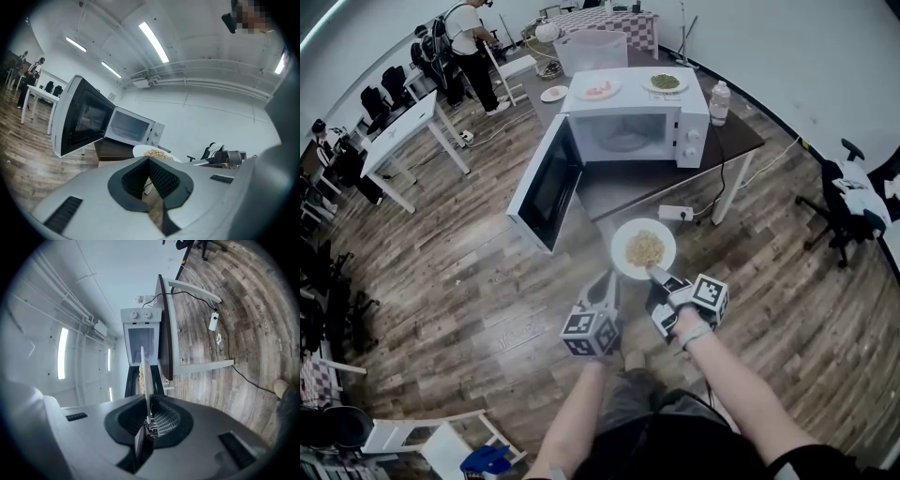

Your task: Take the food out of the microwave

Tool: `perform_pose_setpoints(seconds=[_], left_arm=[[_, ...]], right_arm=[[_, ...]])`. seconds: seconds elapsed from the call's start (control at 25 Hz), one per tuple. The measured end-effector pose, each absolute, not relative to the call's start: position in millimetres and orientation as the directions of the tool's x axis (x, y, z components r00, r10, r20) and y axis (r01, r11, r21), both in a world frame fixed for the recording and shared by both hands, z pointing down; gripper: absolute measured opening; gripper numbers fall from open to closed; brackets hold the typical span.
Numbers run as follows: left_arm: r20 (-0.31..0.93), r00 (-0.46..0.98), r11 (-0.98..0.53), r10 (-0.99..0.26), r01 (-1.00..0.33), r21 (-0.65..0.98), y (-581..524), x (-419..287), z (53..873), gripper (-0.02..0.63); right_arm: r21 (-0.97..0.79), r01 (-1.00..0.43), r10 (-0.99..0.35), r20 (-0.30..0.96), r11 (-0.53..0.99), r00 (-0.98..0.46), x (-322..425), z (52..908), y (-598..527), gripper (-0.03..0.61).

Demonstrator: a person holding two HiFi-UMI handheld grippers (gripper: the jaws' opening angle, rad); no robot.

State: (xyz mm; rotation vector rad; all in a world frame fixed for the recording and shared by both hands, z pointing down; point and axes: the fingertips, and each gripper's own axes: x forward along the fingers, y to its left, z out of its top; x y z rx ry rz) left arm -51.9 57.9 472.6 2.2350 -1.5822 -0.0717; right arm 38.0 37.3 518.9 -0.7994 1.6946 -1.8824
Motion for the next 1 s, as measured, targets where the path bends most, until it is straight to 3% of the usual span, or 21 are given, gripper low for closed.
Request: perform_pose_setpoints(seconds=[1.0], left_arm=[[0.184,0.352,-0.282,-0.918,-0.904,0.323,150,-26,457,0.0]], right_arm=[[-0.995,-0.022,-0.652,0.077,-0.093,-0.754,69,512,136,0.02]])
